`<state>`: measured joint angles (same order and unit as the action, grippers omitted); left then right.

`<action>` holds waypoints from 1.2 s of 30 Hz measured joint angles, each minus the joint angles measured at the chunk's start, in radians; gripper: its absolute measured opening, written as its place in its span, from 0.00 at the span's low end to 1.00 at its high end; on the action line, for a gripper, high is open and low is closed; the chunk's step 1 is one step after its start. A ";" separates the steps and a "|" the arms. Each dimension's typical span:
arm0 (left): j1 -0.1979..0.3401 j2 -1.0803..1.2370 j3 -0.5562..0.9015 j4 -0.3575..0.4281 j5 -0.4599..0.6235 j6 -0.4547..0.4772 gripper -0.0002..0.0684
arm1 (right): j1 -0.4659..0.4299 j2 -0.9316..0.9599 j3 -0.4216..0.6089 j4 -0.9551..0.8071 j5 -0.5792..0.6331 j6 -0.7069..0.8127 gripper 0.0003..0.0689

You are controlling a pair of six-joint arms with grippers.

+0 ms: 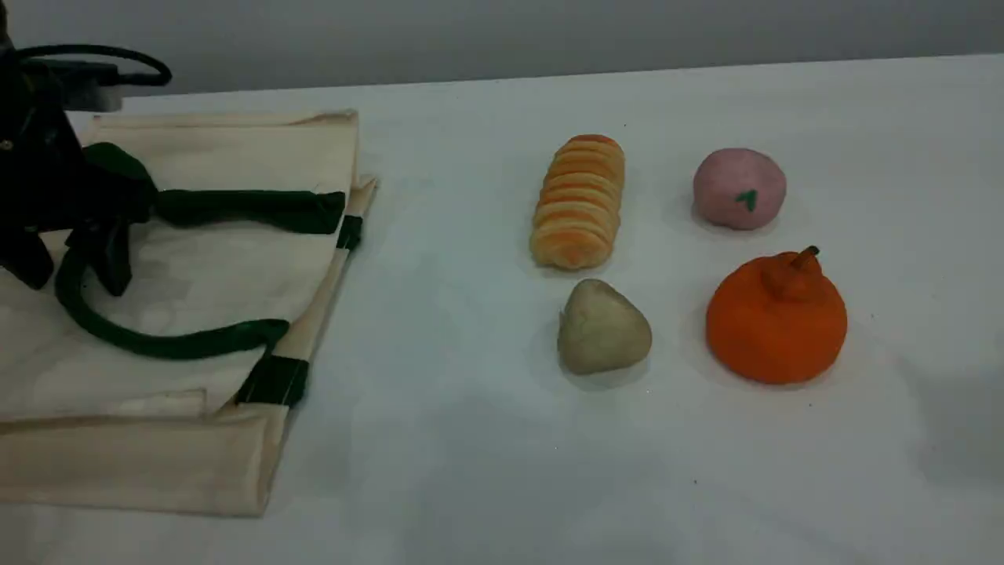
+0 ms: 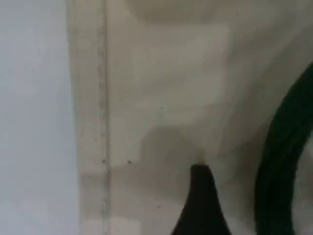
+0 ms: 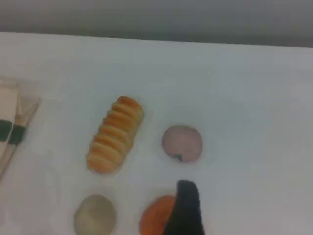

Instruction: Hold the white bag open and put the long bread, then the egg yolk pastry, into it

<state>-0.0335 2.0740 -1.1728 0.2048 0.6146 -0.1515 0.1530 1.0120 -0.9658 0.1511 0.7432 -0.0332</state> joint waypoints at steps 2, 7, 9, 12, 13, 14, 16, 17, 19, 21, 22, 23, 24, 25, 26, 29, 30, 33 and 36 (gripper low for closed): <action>0.000 0.000 0.000 -0.001 -0.007 0.000 0.72 | 0.000 0.000 0.000 0.000 0.000 0.000 0.80; 0.000 0.000 0.000 -0.001 -0.016 0.000 0.62 | 0.000 0.000 0.000 0.000 0.005 0.000 0.80; 0.000 0.000 0.000 -0.001 -0.015 0.000 0.50 | 0.000 0.000 0.000 0.000 0.007 0.001 0.80; 0.000 0.000 0.000 0.002 -0.013 0.000 0.28 | 0.000 0.000 0.000 0.000 0.010 0.001 0.80; 0.000 0.000 0.000 0.002 -0.013 0.000 0.18 | 0.000 0.000 0.000 0.000 0.013 0.001 0.80; 0.000 0.000 0.000 0.002 -0.012 0.000 0.13 | 0.000 0.000 0.000 0.000 0.016 0.001 0.80; 0.000 0.000 0.000 0.002 -0.012 0.009 0.12 | 0.000 0.000 0.000 0.000 0.019 0.001 0.80; 0.000 -0.001 -0.003 0.001 -0.010 0.020 0.12 | 0.000 0.000 0.000 0.000 0.019 0.001 0.80; 0.000 -0.002 -0.025 -0.007 0.019 0.045 0.12 | 0.000 0.000 0.000 0.000 0.019 0.001 0.80; 0.000 -0.003 -0.065 -0.033 0.066 0.078 0.12 | 0.000 0.000 0.000 0.000 0.018 0.001 0.80; 0.000 -0.004 -0.086 -0.054 0.099 0.108 0.12 | 0.000 0.000 0.000 0.000 0.018 0.001 0.80; 0.000 -0.008 -0.114 -0.071 0.132 0.135 0.12 | 0.000 0.000 0.000 0.000 0.018 0.002 0.80; 0.000 -0.016 -0.145 -0.085 0.159 0.172 0.12 | 0.000 0.000 0.000 0.000 0.017 0.002 0.80; 0.000 -0.027 -0.177 -0.092 0.189 0.212 0.12 | 0.000 0.000 0.000 0.000 0.017 0.002 0.80; 0.000 -0.038 -0.204 -0.098 0.220 0.244 0.12 | 0.000 0.000 0.000 0.000 0.017 0.002 0.80; 0.000 -0.075 -0.304 -0.164 0.322 0.333 0.12 | 0.000 0.000 0.000 0.000 0.016 0.002 0.80; 0.000 -0.086 -0.342 -0.183 0.356 0.358 0.12 | 0.000 0.000 0.000 0.000 0.016 0.002 0.80; 0.000 -0.105 -0.449 -0.233 0.458 0.452 0.12 | 0.000 0.000 0.000 0.001 0.014 0.002 0.80; 0.000 -0.105 -0.542 -0.266 0.571 0.535 0.12 | 0.000 0.000 0.000 0.003 0.014 0.002 0.80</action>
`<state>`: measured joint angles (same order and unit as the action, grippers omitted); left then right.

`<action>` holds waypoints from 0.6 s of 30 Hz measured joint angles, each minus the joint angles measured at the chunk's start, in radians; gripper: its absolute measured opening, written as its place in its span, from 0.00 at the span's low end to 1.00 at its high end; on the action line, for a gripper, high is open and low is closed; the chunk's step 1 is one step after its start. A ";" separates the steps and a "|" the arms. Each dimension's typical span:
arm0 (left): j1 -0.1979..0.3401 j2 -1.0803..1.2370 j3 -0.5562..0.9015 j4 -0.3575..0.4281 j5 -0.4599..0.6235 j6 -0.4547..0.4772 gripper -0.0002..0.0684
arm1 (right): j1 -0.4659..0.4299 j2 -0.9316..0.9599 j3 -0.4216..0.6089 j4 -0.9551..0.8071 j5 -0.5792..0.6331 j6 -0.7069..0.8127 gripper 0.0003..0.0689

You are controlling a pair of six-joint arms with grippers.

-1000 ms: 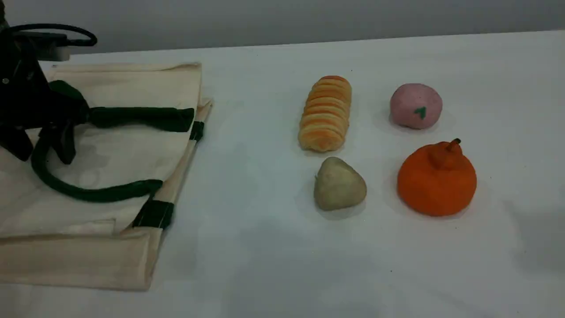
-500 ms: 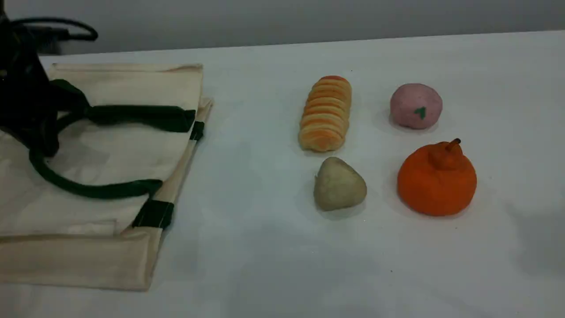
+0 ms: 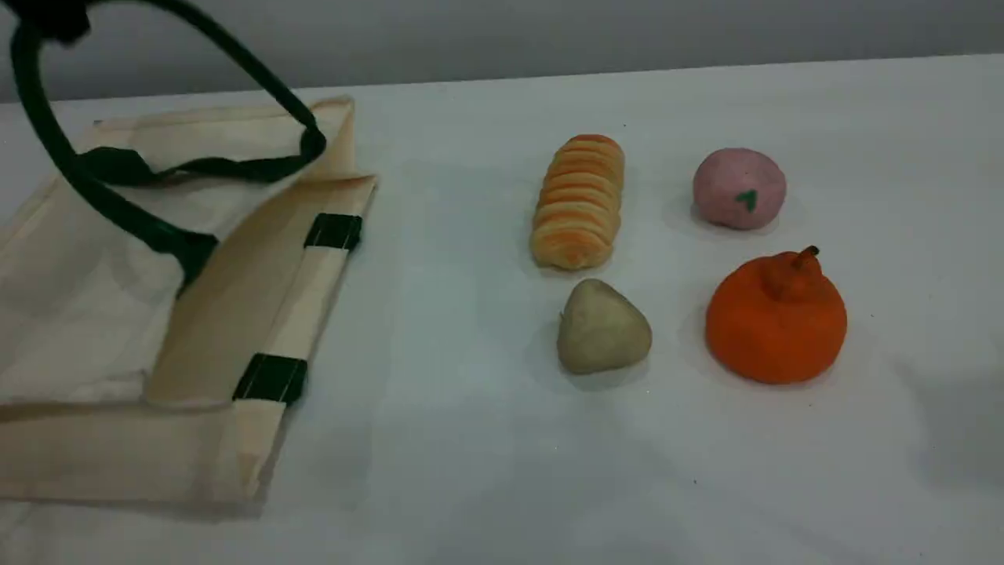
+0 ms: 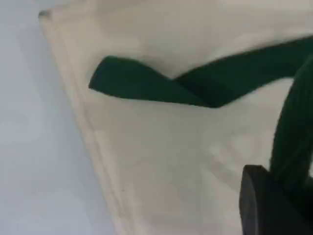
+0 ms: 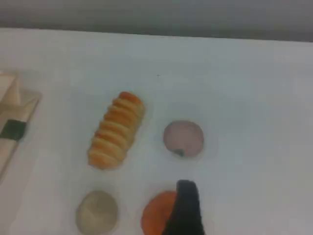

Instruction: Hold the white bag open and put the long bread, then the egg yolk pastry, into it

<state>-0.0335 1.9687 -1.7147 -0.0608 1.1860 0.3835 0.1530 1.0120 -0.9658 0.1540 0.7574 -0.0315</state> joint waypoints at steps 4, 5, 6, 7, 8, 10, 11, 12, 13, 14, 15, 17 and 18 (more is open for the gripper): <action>0.000 -0.001 -0.086 -0.086 0.038 0.110 0.12 | 0.000 0.026 0.000 0.000 -0.012 0.000 0.80; 0.000 -0.007 -0.097 -0.113 0.037 0.141 0.12 | 0.000 0.038 0.000 0.000 -0.013 0.000 0.80; -0.002 -0.015 -0.103 -0.139 0.037 0.166 0.12 | 0.000 0.053 0.000 0.000 -0.015 0.000 0.80; -0.008 -0.027 -0.104 -0.171 0.036 0.205 0.12 | 0.000 0.072 0.000 0.000 -0.023 0.000 0.80; -0.019 -0.037 -0.104 -0.189 0.037 0.231 0.12 | 0.000 0.093 0.000 0.000 -0.032 0.000 0.80; -0.041 -0.063 -0.104 -0.216 0.037 0.280 0.12 | 0.000 0.135 0.000 0.000 -0.044 0.000 0.80; -0.052 -0.075 -0.104 -0.214 0.038 0.294 0.12 | 0.000 0.159 0.000 0.000 -0.045 0.000 0.80; -0.063 -0.090 -0.104 -0.208 0.038 0.302 0.12 | 0.000 0.180 0.000 0.000 -0.055 0.000 0.80; -0.076 -0.106 -0.104 -0.195 0.038 0.317 0.12 | 0.000 0.205 0.000 0.000 -0.069 0.000 0.80; -0.089 -0.120 -0.104 -0.193 0.038 0.333 0.12 | 0.000 0.231 0.000 0.003 -0.084 0.000 0.80; -0.103 -0.131 -0.104 -0.194 0.038 0.348 0.12 | 0.000 0.257 0.000 0.009 -0.099 0.000 0.80; -0.130 -0.153 -0.104 -0.194 0.039 0.362 0.12 | 0.000 0.305 0.000 0.011 -0.134 0.000 0.80; -0.143 -0.160 -0.104 -0.196 0.039 0.363 0.12 | 0.000 0.331 0.000 0.011 -0.146 0.000 0.80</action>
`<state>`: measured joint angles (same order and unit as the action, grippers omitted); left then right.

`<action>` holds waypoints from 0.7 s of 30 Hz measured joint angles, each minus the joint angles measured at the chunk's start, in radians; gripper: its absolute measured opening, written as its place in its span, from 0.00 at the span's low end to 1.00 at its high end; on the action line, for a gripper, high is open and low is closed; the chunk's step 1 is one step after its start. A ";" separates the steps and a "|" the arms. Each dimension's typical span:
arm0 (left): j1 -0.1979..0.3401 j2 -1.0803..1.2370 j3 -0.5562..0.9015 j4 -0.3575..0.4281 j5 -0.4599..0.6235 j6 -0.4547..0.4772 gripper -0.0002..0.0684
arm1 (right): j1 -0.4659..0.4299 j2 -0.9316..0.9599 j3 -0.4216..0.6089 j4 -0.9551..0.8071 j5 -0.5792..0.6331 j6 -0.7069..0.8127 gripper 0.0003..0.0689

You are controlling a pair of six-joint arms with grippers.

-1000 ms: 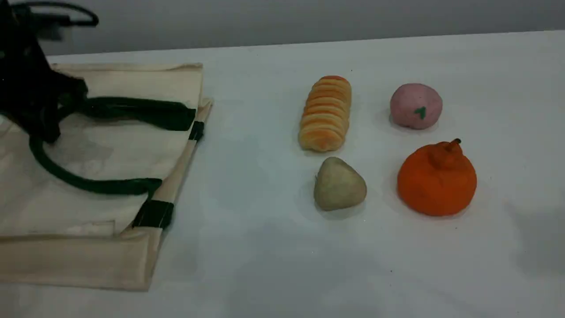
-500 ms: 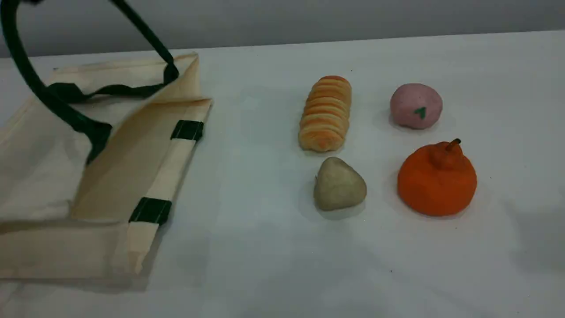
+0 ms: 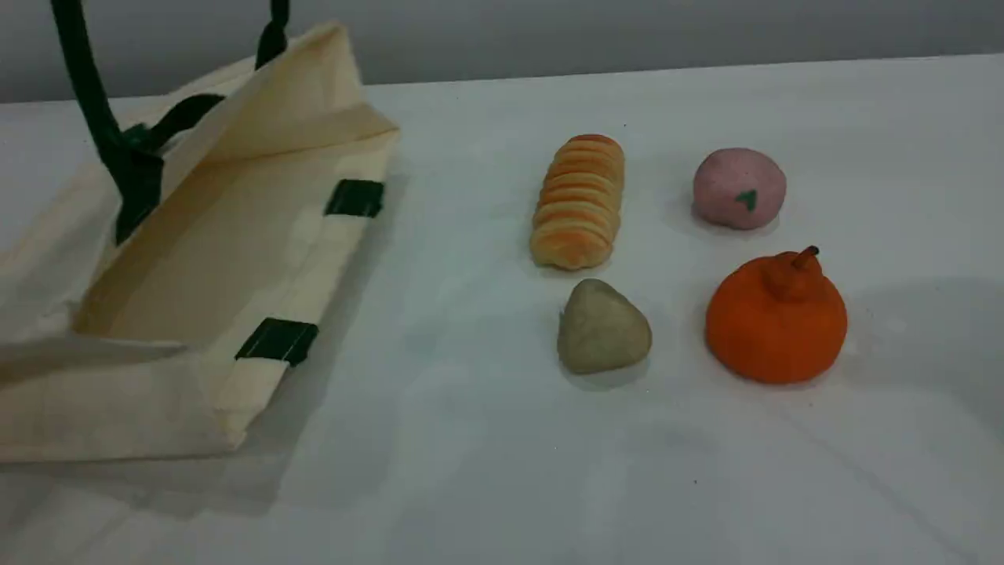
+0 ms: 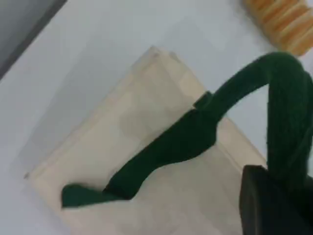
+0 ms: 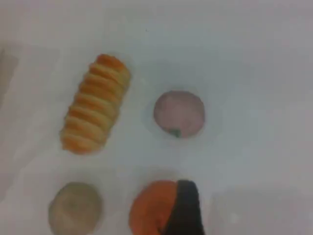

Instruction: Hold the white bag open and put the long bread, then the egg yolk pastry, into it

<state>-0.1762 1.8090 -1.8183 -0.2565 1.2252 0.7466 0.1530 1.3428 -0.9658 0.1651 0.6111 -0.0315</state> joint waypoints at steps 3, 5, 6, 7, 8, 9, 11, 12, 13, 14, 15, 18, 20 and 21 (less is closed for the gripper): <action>-0.040 -0.022 0.000 0.004 0.000 0.004 0.12 | 0.000 0.069 0.000 0.018 -0.016 -0.015 0.80; -0.061 -0.033 0.000 0.029 -0.001 0.004 0.12 | 0.000 0.110 0.000 0.021 -0.022 -0.038 0.80; -0.069 -0.038 0.000 0.048 -0.001 0.004 0.12 | 0.000 0.130 0.000 0.021 -0.029 -0.043 0.80; -0.070 -0.043 0.000 0.061 -0.001 0.000 0.12 | 0.000 0.148 0.000 0.021 -0.037 -0.043 0.80; -0.070 -0.049 0.000 0.067 -0.001 -0.002 0.12 | 0.000 0.162 0.000 0.023 -0.046 -0.043 0.80; -0.069 -0.056 0.000 0.074 -0.002 -0.002 0.12 | 0.000 0.177 0.000 0.030 -0.057 -0.043 0.80; -0.069 -0.070 0.000 0.072 -0.002 -0.001 0.12 | 0.000 0.205 0.000 0.054 -0.076 -0.049 0.80; -0.069 -0.079 0.001 0.070 -0.002 0.003 0.12 | 0.000 0.216 0.000 0.070 -0.078 -0.065 0.80; -0.069 -0.090 0.001 0.070 -0.002 0.006 0.12 | 0.003 0.229 0.000 0.087 -0.076 -0.083 0.80; -0.069 -0.102 0.001 0.070 -0.002 0.008 0.12 | 0.008 0.241 0.000 0.103 -0.076 -0.101 0.80; -0.069 -0.112 0.001 0.069 -0.002 0.016 0.12 | 0.014 0.253 0.000 0.129 -0.077 -0.126 0.80; -0.069 -0.147 0.002 0.047 -0.002 0.021 0.12 | 0.044 0.287 -0.002 0.205 -0.111 -0.195 0.80; -0.069 -0.159 0.002 0.019 -0.001 0.028 0.12 | 0.068 0.312 -0.009 0.263 -0.138 -0.246 0.80; -0.070 -0.160 0.002 0.015 -0.001 0.028 0.12 | 0.084 0.329 -0.017 0.284 -0.142 -0.268 0.80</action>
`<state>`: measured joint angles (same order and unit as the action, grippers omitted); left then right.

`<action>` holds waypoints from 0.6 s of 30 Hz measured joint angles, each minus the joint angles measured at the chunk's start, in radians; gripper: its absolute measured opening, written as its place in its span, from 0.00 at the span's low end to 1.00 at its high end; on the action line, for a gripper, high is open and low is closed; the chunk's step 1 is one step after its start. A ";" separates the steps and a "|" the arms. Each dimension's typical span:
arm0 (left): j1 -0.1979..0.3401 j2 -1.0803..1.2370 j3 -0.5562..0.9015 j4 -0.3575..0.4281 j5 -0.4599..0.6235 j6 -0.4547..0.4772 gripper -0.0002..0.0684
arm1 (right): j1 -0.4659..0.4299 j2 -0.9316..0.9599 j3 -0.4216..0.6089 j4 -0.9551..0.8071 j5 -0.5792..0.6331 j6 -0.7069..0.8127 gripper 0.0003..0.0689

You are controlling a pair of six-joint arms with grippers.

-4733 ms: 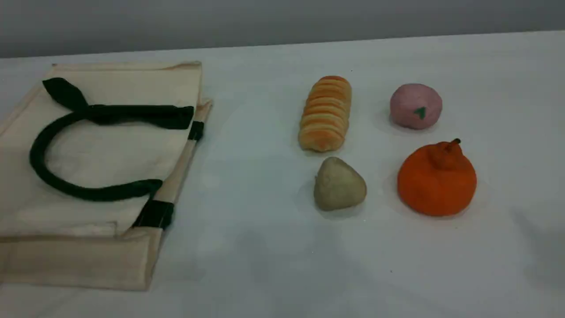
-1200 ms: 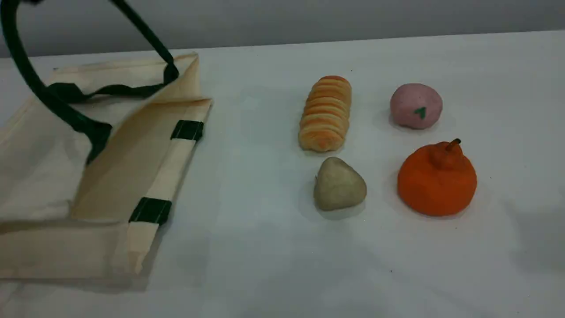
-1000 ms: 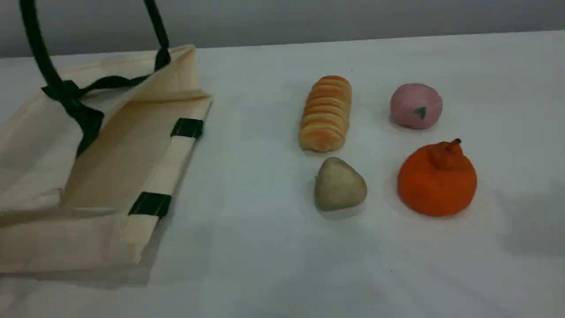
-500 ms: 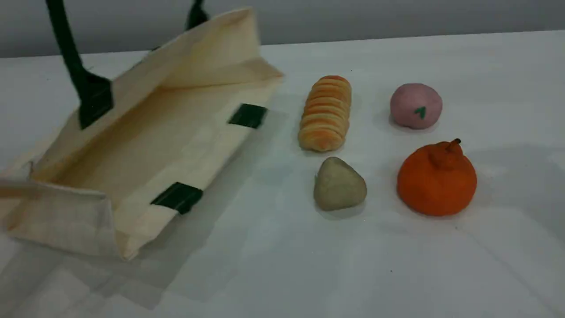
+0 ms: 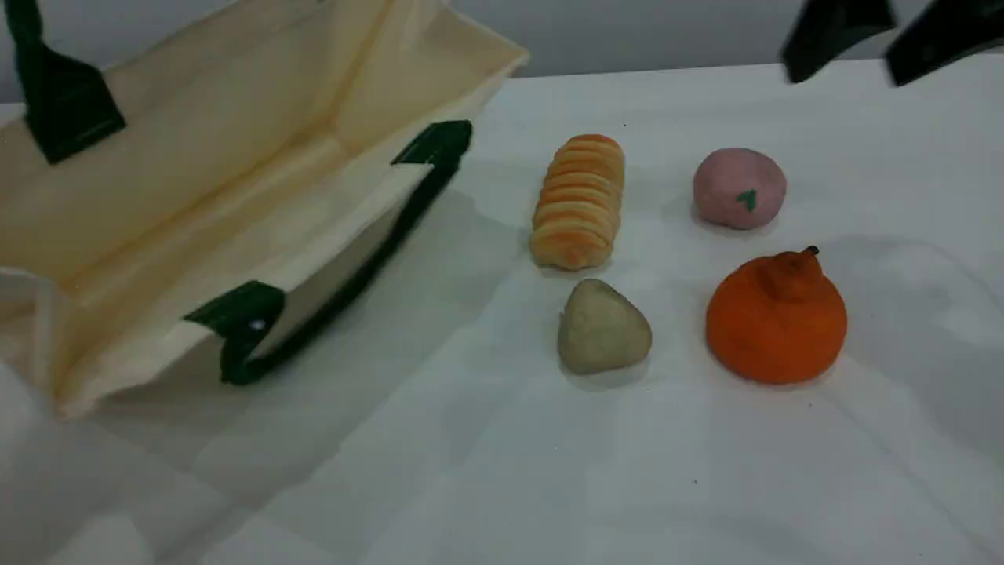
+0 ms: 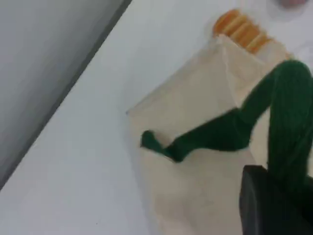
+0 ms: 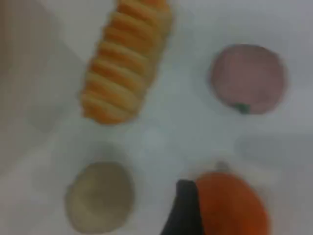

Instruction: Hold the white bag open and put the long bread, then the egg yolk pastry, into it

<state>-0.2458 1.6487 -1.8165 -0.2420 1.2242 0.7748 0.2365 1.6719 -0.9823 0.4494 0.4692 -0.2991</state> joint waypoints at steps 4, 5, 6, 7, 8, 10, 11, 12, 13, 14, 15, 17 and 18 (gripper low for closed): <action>0.000 0.001 0.001 -0.001 -0.001 0.000 0.12 | 0.064 0.079 -0.045 0.074 0.000 -0.078 0.80; 0.000 0.001 0.001 -0.001 -0.001 0.000 0.12 | 0.078 0.097 -0.059 0.079 0.000 -0.084 0.80; 0.000 0.001 0.001 -0.001 -0.002 0.000 0.12 | 0.093 0.118 -0.070 0.079 0.001 -0.084 0.80; 0.000 0.001 0.001 -0.001 -0.002 0.000 0.12 | 0.107 0.139 -0.084 0.079 0.001 -0.084 0.80; 0.000 0.001 0.001 -0.001 -0.002 0.000 0.12 | 0.117 0.160 -0.098 0.078 0.001 -0.084 0.80; 0.000 0.001 0.001 0.000 -0.002 -0.001 0.12 | 0.135 0.199 -0.127 0.078 0.001 -0.084 0.80; 0.000 0.001 0.001 0.006 -0.002 -0.001 0.12 | 0.139 0.219 -0.141 0.078 0.002 -0.083 0.80; 0.002 0.002 0.001 0.009 -0.002 -0.001 0.12 | 0.143 0.239 -0.155 0.078 0.002 -0.083 0.80; 0.003 0.002 0.001 0.010 -0.003 -0.001 0.12 | 0.143 0.253 -0.166 0.078 0.002 -0.083 0.80; 0.003 0.002 0.001 0.015 -0.003 -0.001 0.12 | 0.143 0.270 -0.178 0.081 0.002 -0.082 0.80; 0.003 0.002 0.001 0.025 -0.003 -0.001 0.12 | 0.143 0.287 -0.191 0.087 0.002 -0.082 0.80; 0.003 0.002 0.001 0.041 -0.003 -0.002 0.12 | 0.143 0.312 -0.212 0.097 0.003 -0.081 0.80; 0.003 0.002 0.001 0.042 -0.003 -0.002 0.12 | 0.143 0.322 -0.222 0.097 0.006 -0.081 0.80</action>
<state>-0.2424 1.6505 -1.8155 -0.1998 1.2213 0.7729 0.3798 1.9936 -1.2043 0.5465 0.4750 -0.3800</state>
